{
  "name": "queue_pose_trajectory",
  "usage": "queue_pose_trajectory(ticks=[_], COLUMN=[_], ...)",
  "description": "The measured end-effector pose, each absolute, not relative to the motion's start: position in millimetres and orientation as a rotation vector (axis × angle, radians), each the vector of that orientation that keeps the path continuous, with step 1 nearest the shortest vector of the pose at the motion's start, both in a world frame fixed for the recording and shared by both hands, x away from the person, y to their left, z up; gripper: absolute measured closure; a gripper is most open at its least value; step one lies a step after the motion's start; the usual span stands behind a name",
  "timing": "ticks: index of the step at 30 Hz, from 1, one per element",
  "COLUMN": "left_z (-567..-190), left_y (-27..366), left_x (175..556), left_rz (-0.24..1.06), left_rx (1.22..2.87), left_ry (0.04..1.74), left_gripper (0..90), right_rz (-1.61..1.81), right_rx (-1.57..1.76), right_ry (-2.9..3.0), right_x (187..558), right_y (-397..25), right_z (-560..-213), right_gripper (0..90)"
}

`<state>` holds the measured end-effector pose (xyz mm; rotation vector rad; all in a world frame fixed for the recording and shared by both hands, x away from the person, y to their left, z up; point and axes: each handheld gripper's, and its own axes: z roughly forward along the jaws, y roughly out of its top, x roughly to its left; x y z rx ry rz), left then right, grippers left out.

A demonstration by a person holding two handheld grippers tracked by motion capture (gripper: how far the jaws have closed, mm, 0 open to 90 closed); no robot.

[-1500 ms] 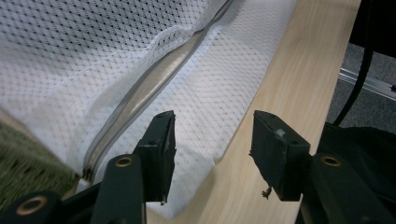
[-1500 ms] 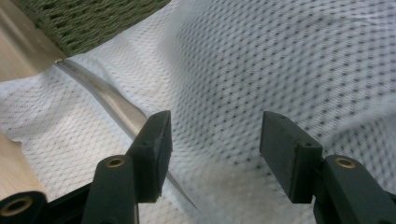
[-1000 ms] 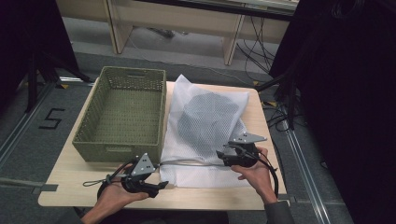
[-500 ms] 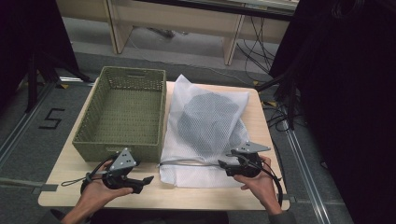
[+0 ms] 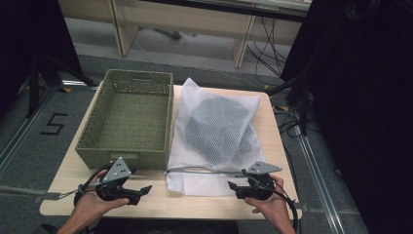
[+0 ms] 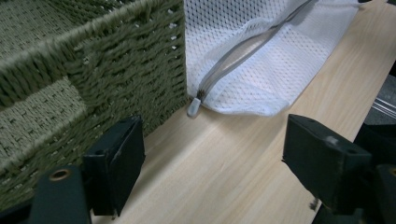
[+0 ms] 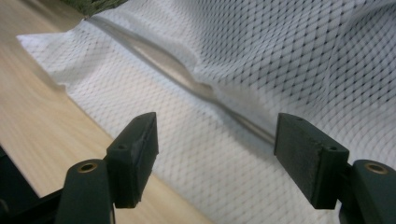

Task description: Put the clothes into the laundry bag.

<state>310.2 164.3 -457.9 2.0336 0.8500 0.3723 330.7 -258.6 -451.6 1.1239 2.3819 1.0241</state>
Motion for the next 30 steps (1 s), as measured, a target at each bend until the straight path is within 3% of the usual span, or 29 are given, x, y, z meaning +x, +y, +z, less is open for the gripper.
queue_pose_trajectory(ticks=[5,30], left_z=[-459.8,-463.5], left_y=[165.1,161.7], left_x=[309.6,312.1], left_rz=[0.371,0.385], left_rx=[2.065,2.138], left_ry=[0.845,0.802], left_gripper=[14.8,15.3], right_rz=[1.004,0.963], right_rx=[1.082,1.069], right_ry=[2.402,2.401], right_x=[322.3,313.8], right_y=[-264.0,-268.9], right_z=[-453.4,-458.0], right_gripper=[30.7,30.2])
